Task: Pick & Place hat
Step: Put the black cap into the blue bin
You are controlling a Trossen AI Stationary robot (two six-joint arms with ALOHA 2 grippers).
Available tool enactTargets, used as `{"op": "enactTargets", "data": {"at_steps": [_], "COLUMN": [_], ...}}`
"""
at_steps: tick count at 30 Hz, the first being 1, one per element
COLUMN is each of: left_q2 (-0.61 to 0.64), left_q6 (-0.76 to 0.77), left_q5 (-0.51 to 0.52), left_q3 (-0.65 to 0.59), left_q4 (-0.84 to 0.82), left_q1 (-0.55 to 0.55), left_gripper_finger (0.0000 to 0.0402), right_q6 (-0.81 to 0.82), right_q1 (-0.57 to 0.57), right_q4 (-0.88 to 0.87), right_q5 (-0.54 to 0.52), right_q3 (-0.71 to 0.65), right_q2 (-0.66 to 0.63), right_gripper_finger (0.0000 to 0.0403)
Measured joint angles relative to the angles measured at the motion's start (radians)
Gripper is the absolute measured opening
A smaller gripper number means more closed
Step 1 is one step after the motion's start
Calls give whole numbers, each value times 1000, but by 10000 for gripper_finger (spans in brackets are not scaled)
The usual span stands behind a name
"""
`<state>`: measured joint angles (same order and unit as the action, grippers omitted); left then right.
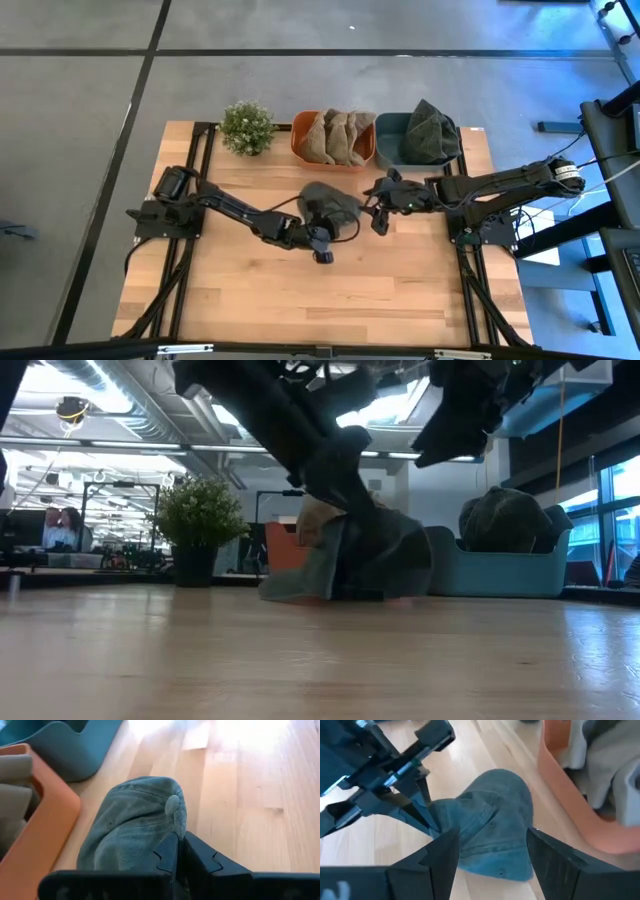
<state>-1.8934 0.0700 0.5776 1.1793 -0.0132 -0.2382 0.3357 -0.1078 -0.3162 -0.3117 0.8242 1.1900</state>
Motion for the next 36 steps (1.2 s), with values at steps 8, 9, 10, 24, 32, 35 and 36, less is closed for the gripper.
{"op": "enactTargets", "data": {"at_steps": [8,9,10,24,32,35,36], "left_q2": [-7,-6,-4,39,94,85,79], "left_q6": [-91,-90,-83,-111,-82,-64,-54], "left_q5": [-12,-20,-32,-193,-290,-288,-288], "left_q3": [0,0,0,0,0,-4,-15], "left_q4": [41,41,43,55,-118,-148,-152], "left_q1": [3,5,9,43,151,216,239], "left_gripper_finger": [25,29,35,142,140,139,139], "right_q6": [1,1,2,53,56,57,56], "right_q1": [0,0,0,0,0,0,0], "right_q4": [-37,-38,-38,-57,-64,-64,-64], "right_q5": [52,52,52,52,52,52,52], "right_q3": [0,0,0,0,0,0,0], "right_q2": [0,0,0,0,0,0,0], "right_gripper_finger": [229,229,229,229,229,229,229]}}
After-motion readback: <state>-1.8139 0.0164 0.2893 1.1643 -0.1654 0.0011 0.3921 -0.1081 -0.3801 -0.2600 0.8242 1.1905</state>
